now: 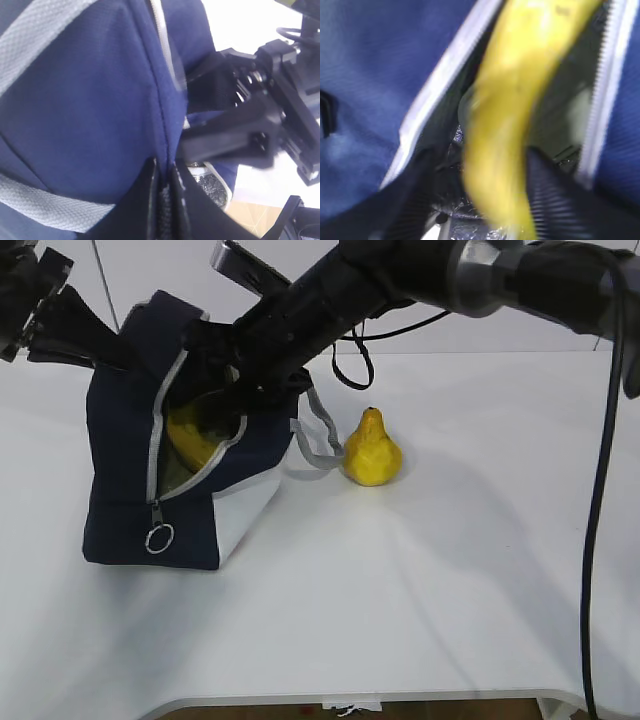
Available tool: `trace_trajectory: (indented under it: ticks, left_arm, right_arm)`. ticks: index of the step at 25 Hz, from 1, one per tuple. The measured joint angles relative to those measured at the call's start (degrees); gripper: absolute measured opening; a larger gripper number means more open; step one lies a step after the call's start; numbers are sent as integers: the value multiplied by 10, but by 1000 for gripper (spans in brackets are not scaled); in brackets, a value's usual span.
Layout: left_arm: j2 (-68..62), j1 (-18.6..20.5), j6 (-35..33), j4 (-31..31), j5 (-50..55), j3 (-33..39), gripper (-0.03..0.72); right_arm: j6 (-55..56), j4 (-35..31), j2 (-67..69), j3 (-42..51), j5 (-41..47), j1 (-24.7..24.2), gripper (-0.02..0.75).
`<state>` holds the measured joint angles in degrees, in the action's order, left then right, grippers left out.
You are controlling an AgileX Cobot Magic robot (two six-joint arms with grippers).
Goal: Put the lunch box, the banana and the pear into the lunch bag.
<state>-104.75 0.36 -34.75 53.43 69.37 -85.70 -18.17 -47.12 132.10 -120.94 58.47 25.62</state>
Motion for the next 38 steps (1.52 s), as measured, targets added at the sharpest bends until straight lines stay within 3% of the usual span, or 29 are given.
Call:
trace_trajectory:
  ticks: [2,6,14,18,29,38]
  left_arm:
    - [0,0,0,1,0,0,12]
    - [0,0,0,1,0,0,12]
    - [0,0,0,-1,0,0,12]
    - [0,0,0,-3,0,0,12]
    - [0,0,0,-32,0,0,12]
    - [0,0,0,-36,0,0,12]
  right_arm:
    - [1,3,0,0,9,0,526]
    - [11,37,0,-24,46,-2,552]
    - [80,202,-6,-167,122,-4,553]
    - [103,263,-18,-187,126,-4,553]
    - [189,509,-100,-37,133,-5,553]
    - [239,545,-58,-18,132,-22,553]
